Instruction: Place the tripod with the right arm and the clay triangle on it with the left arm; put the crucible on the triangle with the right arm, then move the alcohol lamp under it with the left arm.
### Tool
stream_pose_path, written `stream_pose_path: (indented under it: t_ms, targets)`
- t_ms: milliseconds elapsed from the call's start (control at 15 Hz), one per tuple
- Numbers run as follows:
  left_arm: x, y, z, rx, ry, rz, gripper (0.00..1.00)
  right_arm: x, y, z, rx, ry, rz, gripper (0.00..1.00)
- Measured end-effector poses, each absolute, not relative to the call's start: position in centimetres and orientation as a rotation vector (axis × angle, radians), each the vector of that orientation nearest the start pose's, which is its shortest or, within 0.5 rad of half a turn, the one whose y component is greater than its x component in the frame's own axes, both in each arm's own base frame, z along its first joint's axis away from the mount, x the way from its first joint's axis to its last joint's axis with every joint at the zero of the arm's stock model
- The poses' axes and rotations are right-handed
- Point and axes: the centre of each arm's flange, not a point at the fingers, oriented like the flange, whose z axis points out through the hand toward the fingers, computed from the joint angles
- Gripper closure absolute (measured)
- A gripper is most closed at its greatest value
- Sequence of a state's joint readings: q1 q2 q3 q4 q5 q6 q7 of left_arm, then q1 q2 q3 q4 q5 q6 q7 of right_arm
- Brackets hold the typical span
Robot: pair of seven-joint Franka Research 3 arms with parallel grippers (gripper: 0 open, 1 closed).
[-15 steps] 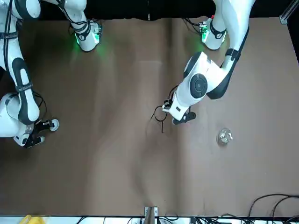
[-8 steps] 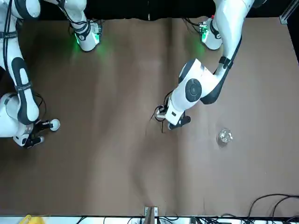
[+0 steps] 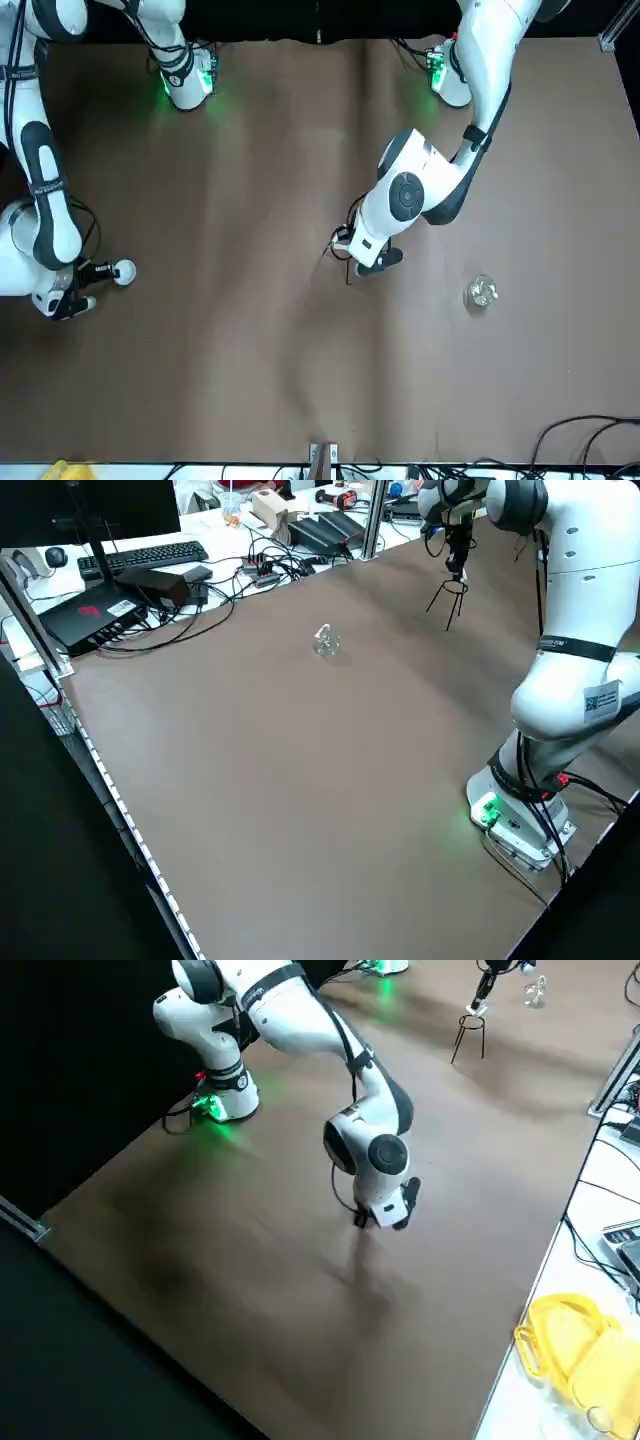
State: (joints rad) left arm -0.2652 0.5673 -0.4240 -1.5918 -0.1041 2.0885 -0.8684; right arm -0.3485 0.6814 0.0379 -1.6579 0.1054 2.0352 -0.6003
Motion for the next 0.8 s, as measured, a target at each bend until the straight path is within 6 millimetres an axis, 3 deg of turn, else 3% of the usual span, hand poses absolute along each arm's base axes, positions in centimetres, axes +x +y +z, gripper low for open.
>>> stream_pose_path:
  t_ms: [133, 333, 400, 533, 800]
  targets:
    - [55.1, -40.8, 32.5, -3.285, -0.479, 0.403, 0.88, 62.7, -17.6, 20.5, -2.812, -0.324, 0.340, 0.95]
    - [55.0, -40.9, 32.0, -3.278, -0.476, 0.415, 0.88, 63.4, -14.4, 24.3, -2.744, -0.285, 0.369, 0.95]
    - [54.9, -41.1, 31.5, -3.273, -0.470, 0.426, 0.88, 63.9, -11.0, 27.6, -2.737, -0.245, 0.386, 0.95]
    - [54.8, -41.2, 31.1, -3.270, -0.468, 0.435, 0.88, 64.4, -5.7, 30.8, -2.753, -0.181, 0.414, 0.95]
    - [54.9, -41.0, 30.8, -3.264, -0.472, 0.435, 0.88, 64.3, 6.5, 35.1, -2.801, -0.082, 0.439, 0.95]
